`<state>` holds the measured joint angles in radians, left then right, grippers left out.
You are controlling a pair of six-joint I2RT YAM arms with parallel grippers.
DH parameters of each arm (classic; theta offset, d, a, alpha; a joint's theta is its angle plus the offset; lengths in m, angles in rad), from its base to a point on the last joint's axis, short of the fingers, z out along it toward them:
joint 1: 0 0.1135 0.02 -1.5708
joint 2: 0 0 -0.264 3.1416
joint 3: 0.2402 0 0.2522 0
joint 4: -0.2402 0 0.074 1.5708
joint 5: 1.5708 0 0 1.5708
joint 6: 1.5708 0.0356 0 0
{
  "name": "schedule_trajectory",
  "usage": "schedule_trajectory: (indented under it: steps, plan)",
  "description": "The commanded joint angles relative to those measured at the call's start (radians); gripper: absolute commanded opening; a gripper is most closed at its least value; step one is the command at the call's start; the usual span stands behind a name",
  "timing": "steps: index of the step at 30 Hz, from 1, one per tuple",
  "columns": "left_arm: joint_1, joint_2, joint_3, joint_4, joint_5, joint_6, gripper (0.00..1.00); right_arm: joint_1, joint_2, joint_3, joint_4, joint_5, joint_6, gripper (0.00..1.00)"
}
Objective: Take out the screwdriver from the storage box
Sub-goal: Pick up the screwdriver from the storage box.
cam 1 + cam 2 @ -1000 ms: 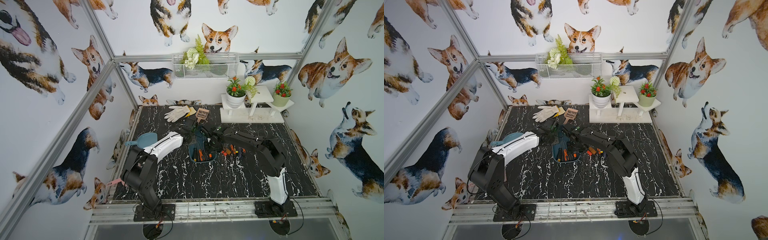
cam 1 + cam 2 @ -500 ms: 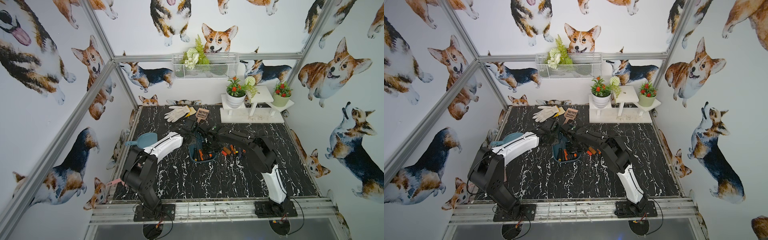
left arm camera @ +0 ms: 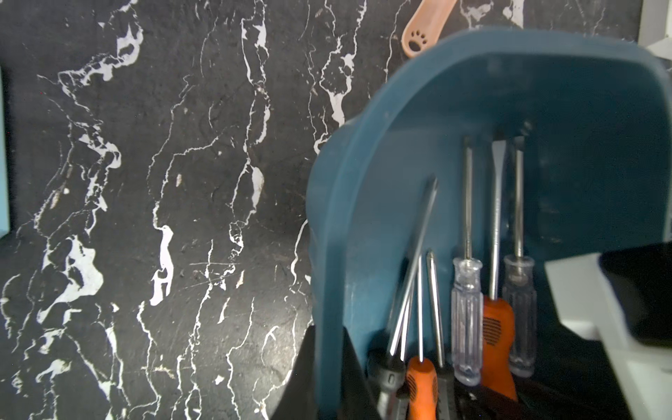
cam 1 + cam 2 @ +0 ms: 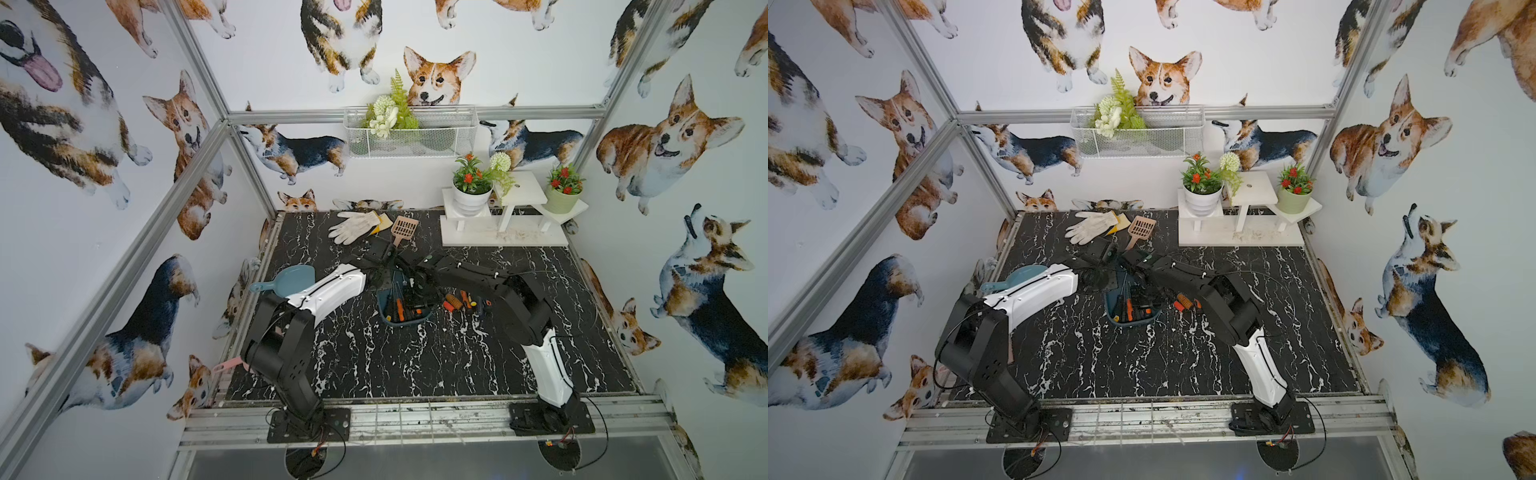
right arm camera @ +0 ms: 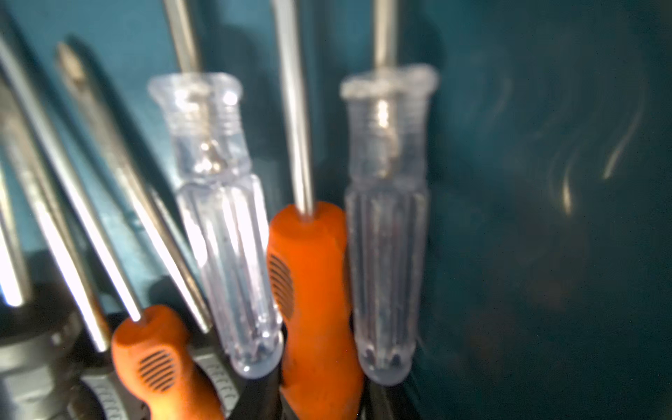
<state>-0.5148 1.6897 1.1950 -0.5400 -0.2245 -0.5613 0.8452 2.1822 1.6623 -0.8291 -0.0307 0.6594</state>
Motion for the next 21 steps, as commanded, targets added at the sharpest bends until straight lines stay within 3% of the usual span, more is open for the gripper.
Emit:
schedule_trajectory:
  steps: [1, 10, 21]
  plan:
    - [0.000, -0.018, 0.003, 0.022, -0.016, 0.010, 0.00, -0.005, -0.003, -0.048, -0.006, 0.070, 0.038, 0.13]
    - [0.000, -0.009, 0.011, 0.008, -0.027, 0.003, 0.00, -0.020, -0.164, -0.104, 0.093, 0.081, 0.051, 0.00]
    - [0.001, 0.002, 0.016, -0.001, -0.028, 0.000, 0.00, -0.044, -0.239, -0.101, 0.100, 0.055, 0.039, 0.00]
